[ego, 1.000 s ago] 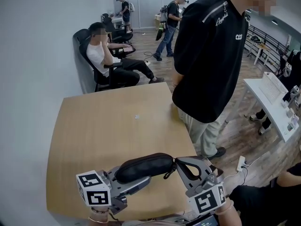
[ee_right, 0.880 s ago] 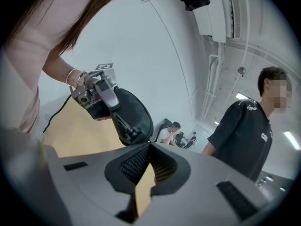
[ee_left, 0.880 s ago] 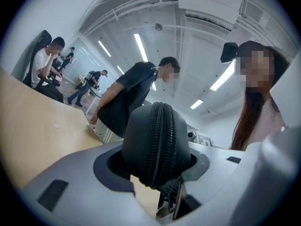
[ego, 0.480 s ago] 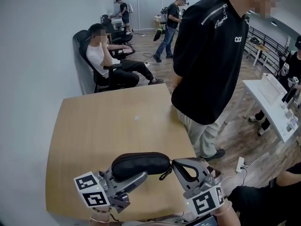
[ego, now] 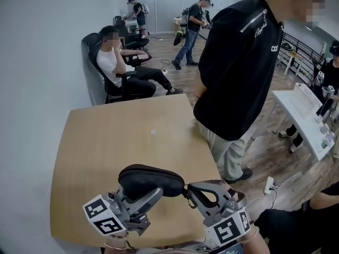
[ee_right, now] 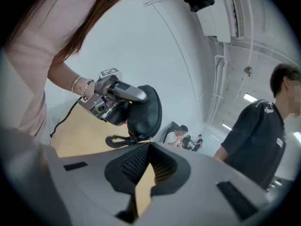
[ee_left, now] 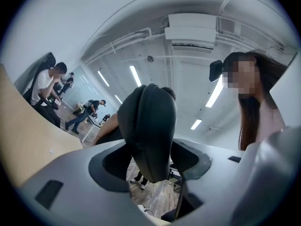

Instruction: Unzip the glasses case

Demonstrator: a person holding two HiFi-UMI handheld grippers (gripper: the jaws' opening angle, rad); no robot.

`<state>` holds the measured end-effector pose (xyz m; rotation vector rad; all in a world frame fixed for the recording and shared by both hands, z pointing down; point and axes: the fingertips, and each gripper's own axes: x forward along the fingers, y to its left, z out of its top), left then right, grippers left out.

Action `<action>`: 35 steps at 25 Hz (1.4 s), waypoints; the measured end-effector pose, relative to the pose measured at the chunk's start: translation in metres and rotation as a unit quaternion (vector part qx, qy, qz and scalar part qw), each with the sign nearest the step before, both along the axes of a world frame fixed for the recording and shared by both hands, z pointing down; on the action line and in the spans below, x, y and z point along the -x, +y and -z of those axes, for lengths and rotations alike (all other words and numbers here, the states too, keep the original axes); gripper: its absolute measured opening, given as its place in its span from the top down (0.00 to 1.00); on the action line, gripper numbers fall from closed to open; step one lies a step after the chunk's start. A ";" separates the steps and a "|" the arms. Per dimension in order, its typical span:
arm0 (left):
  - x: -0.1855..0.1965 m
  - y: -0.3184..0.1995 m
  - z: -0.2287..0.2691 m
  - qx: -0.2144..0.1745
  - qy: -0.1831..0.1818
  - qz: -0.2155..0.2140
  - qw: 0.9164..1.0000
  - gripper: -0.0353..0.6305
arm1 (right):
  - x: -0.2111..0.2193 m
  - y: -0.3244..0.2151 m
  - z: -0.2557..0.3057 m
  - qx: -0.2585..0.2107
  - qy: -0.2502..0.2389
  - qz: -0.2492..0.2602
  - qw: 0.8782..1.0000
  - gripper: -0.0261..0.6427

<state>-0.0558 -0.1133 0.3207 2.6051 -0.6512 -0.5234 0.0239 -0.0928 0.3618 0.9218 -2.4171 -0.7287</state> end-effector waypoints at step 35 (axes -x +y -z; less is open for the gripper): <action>-0.010 0.007 -0.014 -0.002 -0.052 -0.036 0.998 0.61 | -0.009 -0.004 -0.003 -0.010 0.024 -0.023 0.999 0.94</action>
